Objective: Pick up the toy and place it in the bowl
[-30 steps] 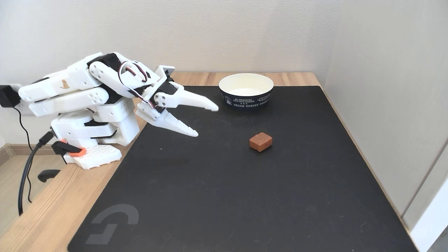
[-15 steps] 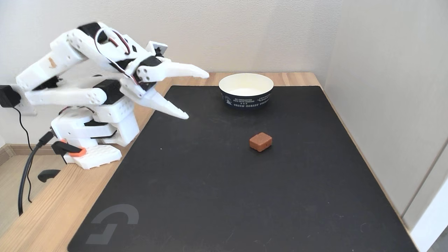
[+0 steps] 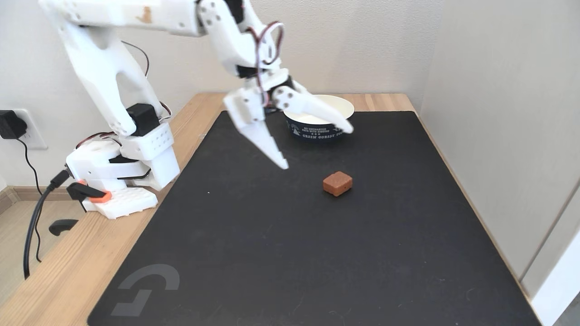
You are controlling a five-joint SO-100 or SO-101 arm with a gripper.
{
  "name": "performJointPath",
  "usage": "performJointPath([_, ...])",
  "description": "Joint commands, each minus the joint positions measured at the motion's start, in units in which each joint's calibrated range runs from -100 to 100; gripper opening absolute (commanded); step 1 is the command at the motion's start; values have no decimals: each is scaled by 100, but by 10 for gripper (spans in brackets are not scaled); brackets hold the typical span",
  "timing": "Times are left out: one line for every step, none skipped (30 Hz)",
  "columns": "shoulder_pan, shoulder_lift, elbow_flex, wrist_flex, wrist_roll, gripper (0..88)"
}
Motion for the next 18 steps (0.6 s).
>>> performJointPath([-622,1945,-2010,83,220,434])
performJointPath([-722,2187,-2227,210,235,434])
performJointPath([-797,2387,-2425,346,282,434])
performJointPath([-864,2570,-2614,490,334,434])
performJointPath([-931,2729,-2794,650,371,434])
performJointPath([-1023,2987,-3092,947,470,434])
performJointPath([-1032,3087,-3200,1057,543,434])
performJointPath([-1032,3179,-3290,1150,627,434])
performJointPath([-1032,3262,-3362,1226,715,434])
performJointPath([-1032,3337,-3416,1260,789,434])
performJointPath([-998,3454,-3452,1269,888,434])
performJointPath([-973,3504,-3461,1269,924,434])
performJointPath([-956,3546,-3461,1243,956,434])
performJointPath([-956,3587,-3461,1209,987,434])
performJointPath([-898,3696,-3470,1133,1065,434])
performJointPath([-848,3754,-3470,1074,1091,434])
performJointPath([-831,3812,-3470,998,1123,434])
performJointPath([-822,3871,-3470,904,1164,434])
